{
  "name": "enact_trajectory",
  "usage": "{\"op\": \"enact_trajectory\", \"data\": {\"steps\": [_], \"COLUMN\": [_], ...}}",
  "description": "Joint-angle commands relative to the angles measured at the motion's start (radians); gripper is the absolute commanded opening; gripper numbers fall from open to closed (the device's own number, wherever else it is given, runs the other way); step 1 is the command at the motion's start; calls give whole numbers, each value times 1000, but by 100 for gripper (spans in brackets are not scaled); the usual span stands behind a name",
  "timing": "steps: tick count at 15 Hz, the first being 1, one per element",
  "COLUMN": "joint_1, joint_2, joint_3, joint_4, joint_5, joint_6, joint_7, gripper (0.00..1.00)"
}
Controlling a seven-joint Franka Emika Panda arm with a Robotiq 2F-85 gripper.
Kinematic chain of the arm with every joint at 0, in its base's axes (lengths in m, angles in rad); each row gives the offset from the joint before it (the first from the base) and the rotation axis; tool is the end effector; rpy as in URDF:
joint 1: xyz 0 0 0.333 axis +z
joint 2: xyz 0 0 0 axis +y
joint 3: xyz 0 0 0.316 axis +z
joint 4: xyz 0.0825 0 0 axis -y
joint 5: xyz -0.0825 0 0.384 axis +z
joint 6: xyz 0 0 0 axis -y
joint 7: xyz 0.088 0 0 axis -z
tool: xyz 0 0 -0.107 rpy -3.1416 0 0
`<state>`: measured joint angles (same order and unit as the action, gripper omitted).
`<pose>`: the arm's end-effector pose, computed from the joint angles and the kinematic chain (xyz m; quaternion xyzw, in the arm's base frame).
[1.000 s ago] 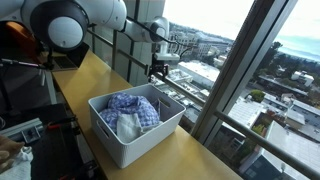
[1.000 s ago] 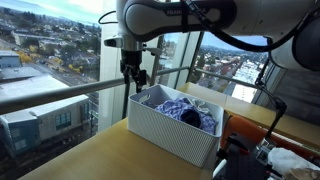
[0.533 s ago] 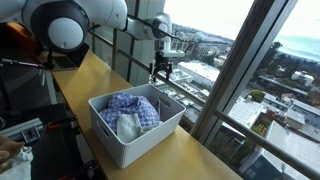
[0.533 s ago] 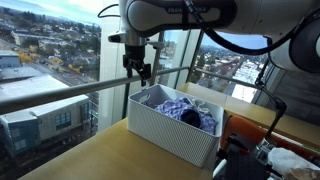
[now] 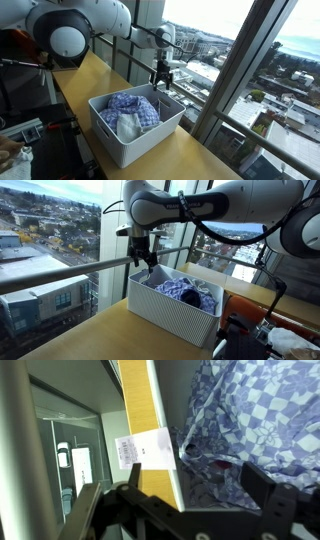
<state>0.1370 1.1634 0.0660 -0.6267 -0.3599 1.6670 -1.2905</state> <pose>0.7857 0.0983 0.2672 0.7177 0.6781 -0.1286 0.0926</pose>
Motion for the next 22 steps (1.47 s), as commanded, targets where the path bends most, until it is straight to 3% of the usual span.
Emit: {"op": "enact_trajectory", "data": {"steps": [1,2,3,4,14,20,21,22], "joint_1": [-19,-24,-29,-33,-36,-34,-33,-32], "joint_2": [27,29,33,34,33,34,33,33], "joint_3": [-17,-22,-26,-28,-35,-37,-38,-38], "joint_4": [27,29,30,32,47,54,55,56], "joint_5": [-12,-12,-12,-11,-9,-9,-9,-10], "joint_6": [-23,-26,-24,-24,-24,-30,-31,-32], "joint_7": [-45,-50,-51,-53,-54,-89,-91,-93], "gripper": [100,100,91,72,1,3,34,35]}}
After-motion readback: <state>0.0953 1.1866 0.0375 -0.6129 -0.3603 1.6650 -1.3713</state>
